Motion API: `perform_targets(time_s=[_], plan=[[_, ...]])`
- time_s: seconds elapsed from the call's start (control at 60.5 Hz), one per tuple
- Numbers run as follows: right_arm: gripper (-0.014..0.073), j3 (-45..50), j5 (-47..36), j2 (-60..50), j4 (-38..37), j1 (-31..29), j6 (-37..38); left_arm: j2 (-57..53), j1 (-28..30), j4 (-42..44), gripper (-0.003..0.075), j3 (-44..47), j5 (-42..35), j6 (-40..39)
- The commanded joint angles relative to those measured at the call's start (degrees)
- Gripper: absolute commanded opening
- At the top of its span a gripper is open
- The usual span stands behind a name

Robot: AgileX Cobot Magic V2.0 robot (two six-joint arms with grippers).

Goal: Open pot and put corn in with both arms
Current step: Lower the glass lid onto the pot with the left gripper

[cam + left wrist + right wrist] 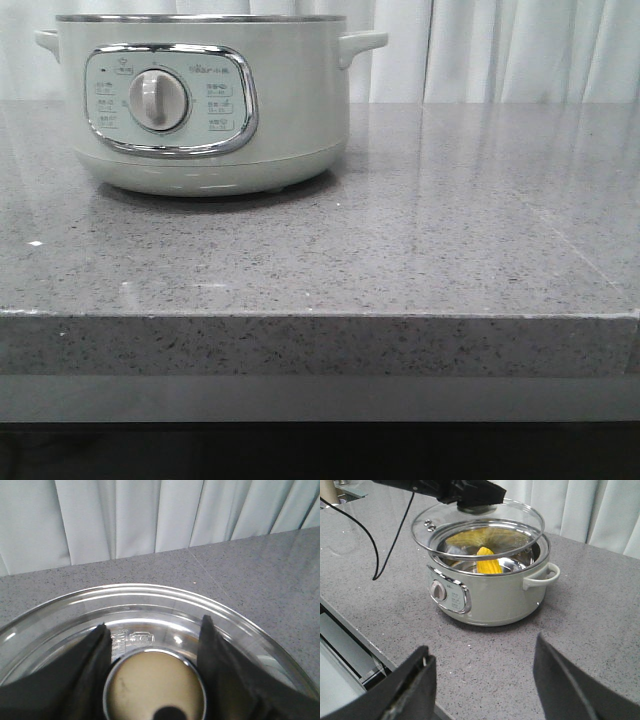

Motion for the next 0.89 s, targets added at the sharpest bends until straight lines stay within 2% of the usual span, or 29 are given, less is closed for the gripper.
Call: perform_targets(time_s=[0.0, 0.875], plan=[[0.0444, -1.3, -4.4, 0.0, 0.3, -0.4, -0.2, -1.9, -0.4, -0.4, 0.0239, -2.9, -9.9, 0.0], [0.0444, -1.3, -4.4, 0.0, 0.3, -0.4, -0.2, 3.0, -0.4, -0.5, 0.024, -2.9, -10.0, 0.0]])
